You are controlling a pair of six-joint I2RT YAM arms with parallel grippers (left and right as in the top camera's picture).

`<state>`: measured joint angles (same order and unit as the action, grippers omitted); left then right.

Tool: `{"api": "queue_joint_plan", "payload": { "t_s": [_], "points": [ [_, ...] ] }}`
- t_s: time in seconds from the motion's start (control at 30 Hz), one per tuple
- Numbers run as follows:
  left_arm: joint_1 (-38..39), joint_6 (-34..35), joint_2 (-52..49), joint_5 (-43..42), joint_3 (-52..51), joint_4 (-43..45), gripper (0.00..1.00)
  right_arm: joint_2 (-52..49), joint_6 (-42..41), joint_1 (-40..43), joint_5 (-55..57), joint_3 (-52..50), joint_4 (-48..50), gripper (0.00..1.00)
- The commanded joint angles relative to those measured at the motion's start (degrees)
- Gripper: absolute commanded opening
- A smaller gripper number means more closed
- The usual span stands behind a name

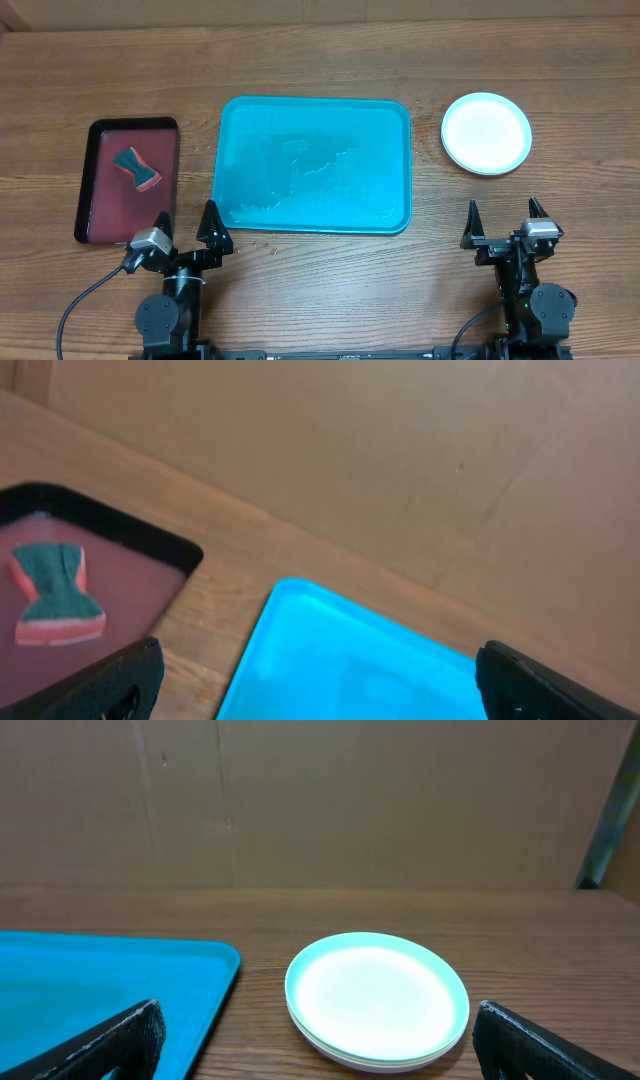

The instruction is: Clean dirty plates on tray and stack at the side

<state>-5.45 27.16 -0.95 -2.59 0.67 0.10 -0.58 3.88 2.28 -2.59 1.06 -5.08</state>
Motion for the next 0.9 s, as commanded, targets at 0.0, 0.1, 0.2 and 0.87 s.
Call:
{"api": "queue_joint_plan", "payload": {
  "t_s": [0.0, 0.1, 0.2, 0.87],
  "points": [
    [1.27, 1.36, 0.76, 2.91, -0.42, 0.57, 1.0, 0.42, 0.24, 0.37, -0.02, -0.59, 0.44, 1.0],
    [1.4, 1.18, 0.76, 4.22, -0.42, -2.01, 1.0, 0.42, 0.24, 0.37, 0.0, -0.59, 0.44, 1.0],
    [1.31, 0.24, 0.76, 4.55, -0.42, -4.44, 1.0, 0.42, 0.24, 0.37, 0.0, -0.59, 0.44, 1.0],
    [1.38, -21.31, 0.76, 4.04, -0.39, -4.7, 0.99, 0.42, 0.24, 0.37, 0.0, -0.59, 0.44, 1.0]
  ]
}}
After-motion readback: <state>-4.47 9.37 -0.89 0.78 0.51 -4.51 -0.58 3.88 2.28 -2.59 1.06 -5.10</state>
